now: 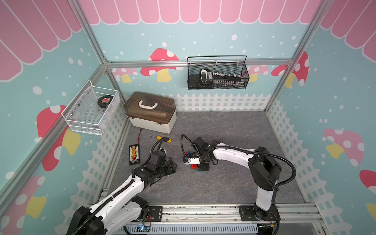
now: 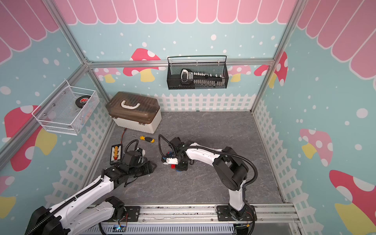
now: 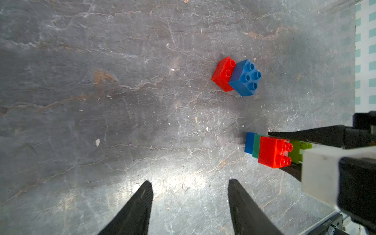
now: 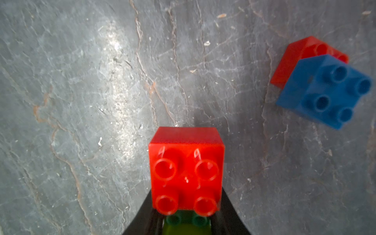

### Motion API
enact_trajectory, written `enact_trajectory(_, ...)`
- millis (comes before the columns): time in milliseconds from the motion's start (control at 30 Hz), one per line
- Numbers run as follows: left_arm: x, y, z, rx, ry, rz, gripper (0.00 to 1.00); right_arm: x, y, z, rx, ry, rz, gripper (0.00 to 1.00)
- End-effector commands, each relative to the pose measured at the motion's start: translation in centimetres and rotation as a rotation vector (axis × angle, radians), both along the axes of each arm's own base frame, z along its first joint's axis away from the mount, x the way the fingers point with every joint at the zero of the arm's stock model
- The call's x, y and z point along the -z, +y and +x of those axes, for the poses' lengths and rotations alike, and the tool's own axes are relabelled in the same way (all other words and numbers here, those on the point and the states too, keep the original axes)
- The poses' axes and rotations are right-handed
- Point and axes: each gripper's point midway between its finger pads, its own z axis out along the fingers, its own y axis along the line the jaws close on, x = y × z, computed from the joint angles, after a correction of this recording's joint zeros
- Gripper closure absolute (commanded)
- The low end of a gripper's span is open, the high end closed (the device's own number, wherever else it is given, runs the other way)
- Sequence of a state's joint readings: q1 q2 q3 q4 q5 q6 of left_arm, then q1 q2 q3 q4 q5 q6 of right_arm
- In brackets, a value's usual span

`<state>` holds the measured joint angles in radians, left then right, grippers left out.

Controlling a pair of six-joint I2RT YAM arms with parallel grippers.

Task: Assemble the letter y with lego
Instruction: Assemble the lego brick with the lego brick.

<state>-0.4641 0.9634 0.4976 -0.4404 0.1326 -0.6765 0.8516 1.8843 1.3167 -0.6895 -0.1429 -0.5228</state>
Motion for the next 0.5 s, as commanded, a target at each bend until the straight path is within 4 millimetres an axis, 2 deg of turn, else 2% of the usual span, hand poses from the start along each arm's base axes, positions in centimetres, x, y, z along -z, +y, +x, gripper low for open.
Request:
enact_trajectory(0,0.3,0.2,0.0,0.001,0.0,0.002,0.39,2.4,-1.0,-1.1,-0.033,0.052,-0.086,0.72)
enact_trajectory(267,0.3,0.1,0.1,0.004,0.002,0.003,0.39,2.8,-1.0,-0.9,-0.04,0.05,-0.13,0.72)
enact_trajectory(467,0.2,0.1,0.0,0.0,-0.003,-0.001,0.39,0.5,0.1,-0.6,-0.033,0.04,-0.074,0.73)
